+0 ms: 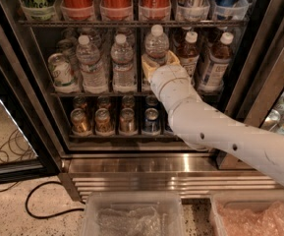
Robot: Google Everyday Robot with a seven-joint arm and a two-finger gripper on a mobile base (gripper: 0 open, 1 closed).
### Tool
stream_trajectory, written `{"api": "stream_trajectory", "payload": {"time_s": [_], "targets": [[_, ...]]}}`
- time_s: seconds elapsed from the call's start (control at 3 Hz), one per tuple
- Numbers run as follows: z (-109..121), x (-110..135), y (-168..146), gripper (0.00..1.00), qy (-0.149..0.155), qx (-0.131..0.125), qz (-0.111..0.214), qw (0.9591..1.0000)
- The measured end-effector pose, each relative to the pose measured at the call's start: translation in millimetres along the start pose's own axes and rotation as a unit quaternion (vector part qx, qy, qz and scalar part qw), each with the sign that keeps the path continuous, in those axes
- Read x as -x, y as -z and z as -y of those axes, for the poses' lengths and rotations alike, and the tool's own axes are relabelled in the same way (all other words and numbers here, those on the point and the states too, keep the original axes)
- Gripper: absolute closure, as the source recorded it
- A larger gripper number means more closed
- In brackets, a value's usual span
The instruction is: Pick water bottle from middle shelf of fridge
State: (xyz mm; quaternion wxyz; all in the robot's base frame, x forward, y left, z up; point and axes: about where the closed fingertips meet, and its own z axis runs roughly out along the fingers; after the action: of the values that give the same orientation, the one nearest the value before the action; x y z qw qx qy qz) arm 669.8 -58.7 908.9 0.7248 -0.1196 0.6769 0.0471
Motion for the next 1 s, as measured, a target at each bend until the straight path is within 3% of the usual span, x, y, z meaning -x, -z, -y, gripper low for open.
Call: {"api": "stream_trajectory", "payload": {"time_s": [1.0], "targets": [[-27.5,4.3,38.4,1.00,0.016,0.045,-0.004,0.9988]]}}
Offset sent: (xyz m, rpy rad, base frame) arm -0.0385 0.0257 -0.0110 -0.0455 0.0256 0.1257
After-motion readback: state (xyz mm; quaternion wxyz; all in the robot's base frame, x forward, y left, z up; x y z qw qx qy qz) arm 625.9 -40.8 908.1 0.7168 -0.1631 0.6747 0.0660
